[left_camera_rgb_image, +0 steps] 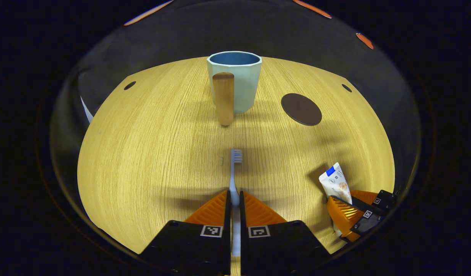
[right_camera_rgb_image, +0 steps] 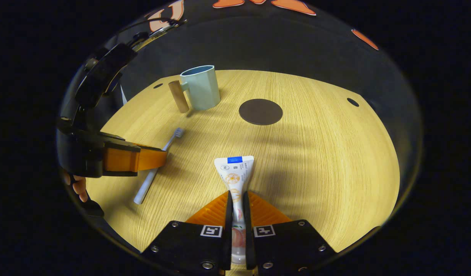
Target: Put the toothbrush and toothpaste on the desktop into the cup, then pick up the cup and place it on the coaster on the desktop.
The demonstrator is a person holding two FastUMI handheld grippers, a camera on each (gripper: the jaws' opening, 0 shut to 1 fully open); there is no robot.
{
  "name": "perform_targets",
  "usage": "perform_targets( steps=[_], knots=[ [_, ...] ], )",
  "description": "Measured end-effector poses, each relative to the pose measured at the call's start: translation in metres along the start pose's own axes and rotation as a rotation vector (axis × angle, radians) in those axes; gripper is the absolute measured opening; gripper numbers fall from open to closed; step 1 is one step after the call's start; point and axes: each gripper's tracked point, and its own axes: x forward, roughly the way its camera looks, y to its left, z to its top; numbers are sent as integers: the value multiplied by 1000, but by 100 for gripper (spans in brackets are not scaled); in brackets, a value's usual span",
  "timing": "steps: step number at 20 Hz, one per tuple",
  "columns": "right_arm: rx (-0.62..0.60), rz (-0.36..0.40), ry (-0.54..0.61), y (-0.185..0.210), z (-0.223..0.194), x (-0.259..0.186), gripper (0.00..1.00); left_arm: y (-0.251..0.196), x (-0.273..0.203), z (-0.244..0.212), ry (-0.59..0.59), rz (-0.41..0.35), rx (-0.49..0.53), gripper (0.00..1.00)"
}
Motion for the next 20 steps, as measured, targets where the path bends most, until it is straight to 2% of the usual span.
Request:
perform_targets(
  steps=[2, 3, 5, 10, 15, 20],
  knots=[
    [16, 26, -11, 2, 1, 0, 12, -3, 6, 1, -16, -36, 4, 12],
    [16, 36, -17, 1, 1, 0, 11, -4, 4, 1, -24, -56, 16, 6],
    [24, 40, -34, 0, 3, -2, 10, -5, 7, 3, -48, -85, 17, 6],
    [17, 52, -103, 1, 16, -9, 9, -1, 12, 8, -124, -95, 24, 6],
    [-31, 49, -197, 6, 31, -31, 9, 2, 20, 19, -261, -98, 73, 6],
    [-14, 41, -280, 4, 51, -48, 9, 10, 4, 38, -441, -129, 89, 6]
  ],
)
